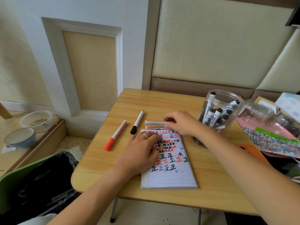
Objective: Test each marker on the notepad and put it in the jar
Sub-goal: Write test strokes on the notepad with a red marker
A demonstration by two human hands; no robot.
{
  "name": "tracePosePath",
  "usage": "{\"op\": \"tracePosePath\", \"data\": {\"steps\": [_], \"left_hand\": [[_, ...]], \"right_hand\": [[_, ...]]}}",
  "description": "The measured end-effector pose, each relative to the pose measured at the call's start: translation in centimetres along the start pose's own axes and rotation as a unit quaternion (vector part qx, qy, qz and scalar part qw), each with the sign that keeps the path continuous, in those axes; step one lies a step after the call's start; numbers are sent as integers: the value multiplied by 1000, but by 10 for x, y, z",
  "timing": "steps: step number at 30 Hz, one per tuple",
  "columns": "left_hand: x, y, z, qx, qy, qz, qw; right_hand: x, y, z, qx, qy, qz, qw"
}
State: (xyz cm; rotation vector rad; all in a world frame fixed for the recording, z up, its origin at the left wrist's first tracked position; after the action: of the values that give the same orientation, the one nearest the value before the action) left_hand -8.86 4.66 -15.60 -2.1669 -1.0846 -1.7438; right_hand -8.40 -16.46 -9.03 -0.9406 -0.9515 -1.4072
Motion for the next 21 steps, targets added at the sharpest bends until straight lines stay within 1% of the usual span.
{"op": "tracePosePath", "data": {"steps": [3,5,7,9,11,12,15,16,18,19,21], "left_hand": [[0,-1,0,-1,-3,2,1000],[0,-2,0,0,-3,5,1000],[-1,-2,1,5,-4,0,1000],[0,-3,0,8,-5,-9,1000],[2,-4,-2,1,-2,-15,1000],[3,-4,-3,-6,-2,-21,1000],[5,-6,-4,-29,-2,-35,999],[5,-6,-4,-38,4,-39,999],[4,-7,-4,-45,7,-51,998],[4,-6,-4,-43,-2,-58,997],[4,-6,-5,-40,-22,-57,997]], "right_hand": [[4,-13,1,3,20,-51,998],[4,-24,3,15,38,-99,994],[4,-39,8,15,76,-143,987],[2,-56,13,16,135,-164,977],[-4,-72,18,16,230,-148,962],[-8,-79,21,12,291,-135,947],[-21,-94,27,-9,456,-102,884],[-24,-98,29,-16,490,-82,868],[-25,-103,32,-14,528,-42,848],[-24,-106,32,-13,542,-36,840],[-19,-109,26,-19,569,-63,820]]}}
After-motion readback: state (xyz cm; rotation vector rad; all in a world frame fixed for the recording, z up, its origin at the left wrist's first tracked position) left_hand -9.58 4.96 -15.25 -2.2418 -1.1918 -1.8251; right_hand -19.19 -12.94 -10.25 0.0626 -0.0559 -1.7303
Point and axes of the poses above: each hand's wrist, its own y-axis towards the middle knuckle, its own x-axis out of the back of the hand, z = x × y, the point moved 1 cm from there along y, towards the middle knuckle, and after that the axes turned 4 degrees about y, right-handed, at the moved point
